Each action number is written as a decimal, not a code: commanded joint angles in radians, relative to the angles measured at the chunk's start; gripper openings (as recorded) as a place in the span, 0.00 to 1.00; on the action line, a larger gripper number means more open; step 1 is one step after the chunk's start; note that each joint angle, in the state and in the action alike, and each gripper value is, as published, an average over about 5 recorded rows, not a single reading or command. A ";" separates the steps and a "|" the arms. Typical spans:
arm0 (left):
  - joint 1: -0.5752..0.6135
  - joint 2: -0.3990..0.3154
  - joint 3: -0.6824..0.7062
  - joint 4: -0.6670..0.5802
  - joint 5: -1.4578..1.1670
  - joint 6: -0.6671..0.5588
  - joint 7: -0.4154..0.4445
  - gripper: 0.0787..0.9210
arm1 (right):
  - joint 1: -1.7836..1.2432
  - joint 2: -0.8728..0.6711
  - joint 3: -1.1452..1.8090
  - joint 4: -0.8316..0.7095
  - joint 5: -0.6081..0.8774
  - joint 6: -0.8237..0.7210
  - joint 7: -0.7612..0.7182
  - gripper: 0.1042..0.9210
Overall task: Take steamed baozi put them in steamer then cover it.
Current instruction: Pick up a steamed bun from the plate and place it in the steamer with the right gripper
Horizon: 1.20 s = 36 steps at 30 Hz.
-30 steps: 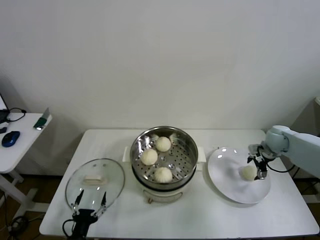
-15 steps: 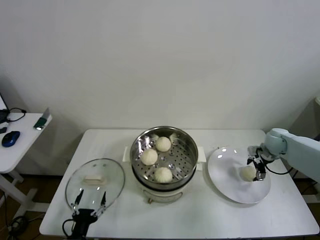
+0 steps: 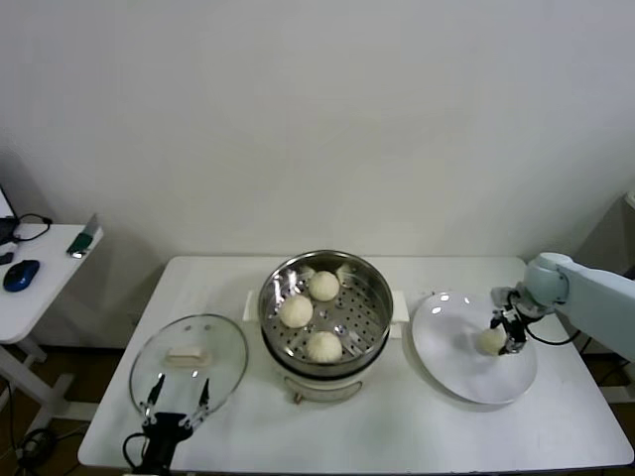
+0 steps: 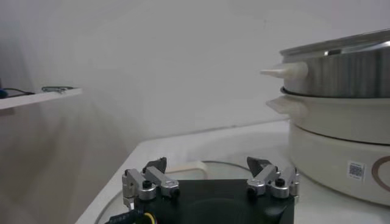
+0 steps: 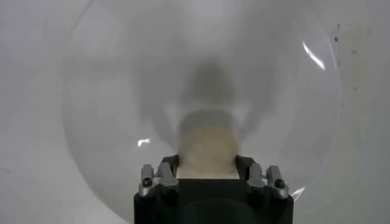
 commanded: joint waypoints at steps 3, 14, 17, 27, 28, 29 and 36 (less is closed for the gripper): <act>-0.003 0.001 0.002 -0.003 -0.001 0.001 0.000 0.88 | 0.316 -0.024 -0.251 0.123 0.163 -0.022 -0.005 0.62; -0.007 0.006 0.010 -0.006 -0.002 0.005 0.001 0.88 | 1.046 0.119 -0.711 0.393 0.550 -0.097 0.009 0.62; -0.011 0.006 0.013 0.000 -0.001 0.006 0.001 0.88 | 1.115 0.164 -0.704 0.475 0.630 -0.119 0.019 0.62; -0.011 0.007 0.016 0.001 -0.001 0.003 0.001 0.88 | 1.009 0.264 -0.546 0.669 0.804 -0.289 0.184 0.62; -0.010 0.008 0.016 0.002 -0.001 0.003 0.000 0.88 | 0.986 0.277 -0.533 0.676 0.815 -0.306 0.204 0.62; -0.010 0.008 0.015 0.002 -0.001 0.002 0.000 0.88 | 0.963 0.289 -0.523 0.681 0.822 -0.319 0.221 0.62; -0.012 0.006 0.013 -0.005 -0.001 0.004 0.001 0.88 | 0.827 0.363 -0.495 0.680 0.825 -0.377 0.303 0.62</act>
